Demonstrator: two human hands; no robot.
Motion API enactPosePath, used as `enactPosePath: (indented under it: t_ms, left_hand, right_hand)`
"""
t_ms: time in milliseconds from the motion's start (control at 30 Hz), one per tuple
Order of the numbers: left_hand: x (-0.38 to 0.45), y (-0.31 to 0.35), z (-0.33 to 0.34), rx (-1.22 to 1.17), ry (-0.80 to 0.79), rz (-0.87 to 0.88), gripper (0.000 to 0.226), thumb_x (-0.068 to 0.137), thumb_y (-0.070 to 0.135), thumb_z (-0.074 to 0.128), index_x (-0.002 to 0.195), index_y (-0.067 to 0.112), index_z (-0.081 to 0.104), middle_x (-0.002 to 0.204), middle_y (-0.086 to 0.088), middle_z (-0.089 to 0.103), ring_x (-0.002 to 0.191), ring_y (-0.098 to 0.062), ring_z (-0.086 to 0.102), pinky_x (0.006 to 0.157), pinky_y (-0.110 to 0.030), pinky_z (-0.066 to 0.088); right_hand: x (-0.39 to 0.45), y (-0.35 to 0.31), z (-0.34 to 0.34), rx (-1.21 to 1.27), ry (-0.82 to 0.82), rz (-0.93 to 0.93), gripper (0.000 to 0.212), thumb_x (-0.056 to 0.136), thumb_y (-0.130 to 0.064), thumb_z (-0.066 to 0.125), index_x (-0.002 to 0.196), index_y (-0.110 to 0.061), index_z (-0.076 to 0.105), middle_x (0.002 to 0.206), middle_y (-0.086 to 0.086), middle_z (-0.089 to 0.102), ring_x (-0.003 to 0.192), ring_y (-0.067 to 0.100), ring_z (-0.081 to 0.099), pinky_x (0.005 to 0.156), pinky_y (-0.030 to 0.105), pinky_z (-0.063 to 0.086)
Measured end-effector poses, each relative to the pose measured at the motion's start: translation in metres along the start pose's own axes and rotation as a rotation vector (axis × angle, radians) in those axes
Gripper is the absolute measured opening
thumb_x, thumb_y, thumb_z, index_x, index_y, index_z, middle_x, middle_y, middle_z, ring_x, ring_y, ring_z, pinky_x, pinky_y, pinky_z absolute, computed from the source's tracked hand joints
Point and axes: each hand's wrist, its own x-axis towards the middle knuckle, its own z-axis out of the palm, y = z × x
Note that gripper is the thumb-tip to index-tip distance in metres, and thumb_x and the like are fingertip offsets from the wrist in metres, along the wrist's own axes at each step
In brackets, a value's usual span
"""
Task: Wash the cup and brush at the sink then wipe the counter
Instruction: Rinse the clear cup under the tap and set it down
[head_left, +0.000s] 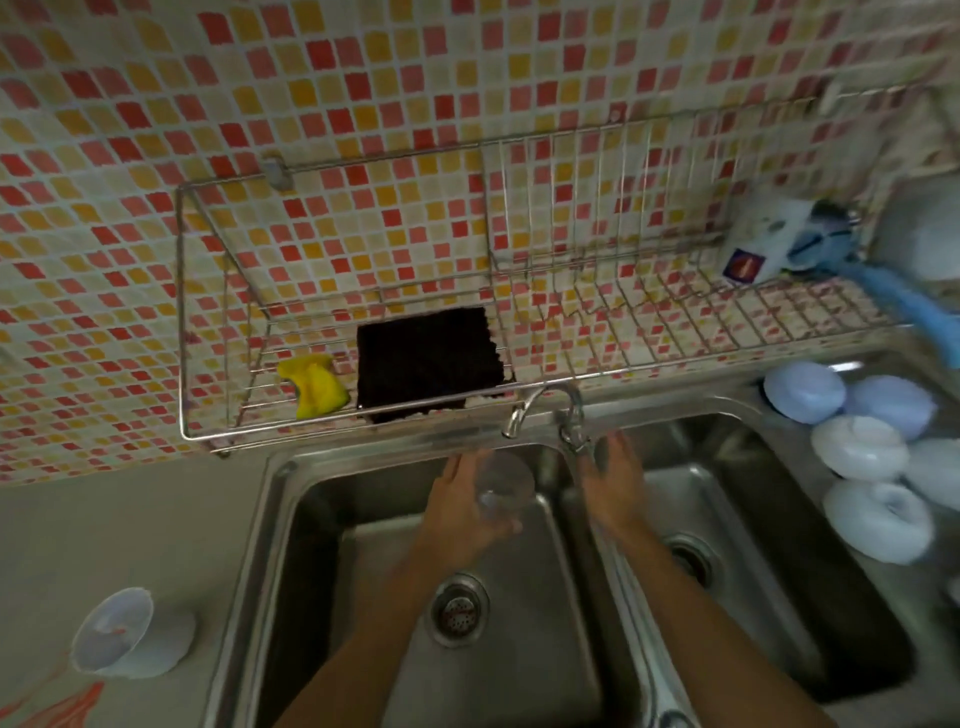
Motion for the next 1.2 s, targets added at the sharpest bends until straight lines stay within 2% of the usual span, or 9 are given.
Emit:
enactPosePath:
  t_ms: [167, 300, 467, 533, 633, 733, 833, 967, 1200]
  left_hand:
    - [0.018, 0.006, 0.023, 0.023, -0.014, -0.074, 0.074, 0.047, 0.042, 0.087, 0.115, 0.036, 0.057, 0.115, 0.013, 0.060, 0.109, -0.009, 0.057, 0.090, -0.037, 0.052]
    - [0.023, 0.020, 0.029, 0.004, 0.075, -0.091, 0.059, 0.060, 0.013, 0.087, 0.104, 0.039, 0.058, 0.101, 0.026, 0.061, 0.094, 0.011, 0.058, 0.074, -0.007, 0.046]
    - [0.023, 0.042, 0.039, 0.038, 0.044, -0.037, 0.065, 0.065, 0.017, 0.085, 0.111, 0.040, 0.045, 0.097, 0.030, 0.048, 0.089, 0.021, 0.051, 0.076, 0.001, 0.039]
    - [0.029, 0.039, 0.042, 0.066, 0.089, -0.056, 0.051, 0.064, 0.031, 0.083, 0.105, 0.038, 0.054, 0.101, 0.025, 0.058, 0.096, 0.011, 0.057, 0.082, -0.011, 0.050]
    - [0.033, 0.031, 0.040, 0.083, 0.118, -0.117, 0.062, 0.056, 0.054, 0.078, 0.112, 0.044, 0.054, 0.112, 0.019, 0.058, 0.104, -0.004, 0.057, 0.086, -0.029, 0.054]
    - [0.021, 0.031, 0.037, 0.025, 0.137, -0.148, 0.070, 0.056, 0.046, 0.085, 0.115, 0.039, 0.050, 0.114, 0.017, 0.055, 0.100, -0.001, 0.057, 0.080, -0.020, 0.051]
    - [0.002, 0.028, 0.032, 0.024, 0.158, -0.143, 0.066, 0.059, 0.035, 0.088, 0.101, 0.051, 0.040, 0.111, 0.017, 0.051, 0.095, 0.002, 0.054, 0.071, -0.009, 0.040]
    - [-0.009, 0.020, 0.021, 0.025, 0.216, -0.174, 0.068, 0.062, 0.032, 0.086, 0.109, 0.052, 0.041, 0.118, 0.014, 0.049, 0.103, -0.005, 0.052, 0.074, -0.015, 0.040]
    - [-0.006, 0.019, 0.022, 0.046, 0.202, -0.191, 0.066, 0.063, 0.034, 0.084, 0.119, 0.032, 0.050, 0.115, 0.008, 0.051, 0.096, -0.008, 0.053, 0.067, -0.010, 0.038]
  right_hand:
    - [0.035, 0.015, 0.021, -0.134, -0.262, -0.087, 0.034, 0.095, -0.010, 0.046, 0.127, -0.014, 0.054, 0.122, 0.015, 0.061, 0.108, 0.034, 0.059, 0.093, 0.037, 0.046]
    - [0.039, 0.038, 0.030, -0.221, -0.418, -0.226, 0.039, 0.087, -0.026, 0.036, 0.123, -0.029, 0.053, 0.124, 0.009, 0.060, 0.112, 0.029, 0.059, 0.094, 0.043, 0.049]
    - [0.046, 0.029, 0.019, -0.306, -0.509, -0.283, 0.037, 0.092, -0.002, 0.046, 0.126, -0.013, 0.059, 0.127, 0.012, 0.057, 0.117, 0.030, 0.053, 0.097, 0.036, 0.043]
    - [0.048, 0.028, 0.018, -0.280, -0.517, -0.269, 0.035, 0.092, -0.006, 0.050, 0.124, -0.017, 0.061, 0.128, 0.009, 0.059, 0.116, 0.028, 0.056, 0.099, 0.034, 0.044]
    - [0.046, 0.030, 0.020, -0.195, -0.508, -0.243, 0.037, 0.092, -0.011, 0.054, 0.125, -0.024, 0.061, 0.133, 0.006, 0.059, 0.119, 0.025, 0.056, 0.103, 0.035, 0.043]
    - [0.045, 0.032, 0.020, -0.159, -0.499, -0.256, 0.039, 0.091, -0.008, 0.053, 0.127, -0.021, 0.060, 0.133, 0.009, 0.058, 0.120, 0.026, 0.055, 0.105, 0.037, 0.042]
    - [0.045, 0.036, 0.020, -0.147, -0.470, -0.285, 0.040, 0.090, 0.001, 0.051, 0.126, -0.016, 0.062, 0.129, 0.011, 0.061, 0.116, 0.028, 0.058, 0.103, 0.037, 0.044]
    - [0.044, 0.036, 0.023, -0.134, -0.431, -0.301, 0.034, 0.094, -0.003, 0.047, 0.121, -0.014, 0.063, 0.123, 0.012, 0.064, 0.110, 0.028, 0.061, 0.099, 0.039, 0.047]
    - [0.044, 0.036, 0.026, -0.136, -0.398, -0.324, 0.022, 0.097, -0.012, 0.049, 0.111, -0.013, 0.067, 0.108, 0.012, 0.069, 0.095, 0.027, 0.064, 0.088, 0.041, 0.052]
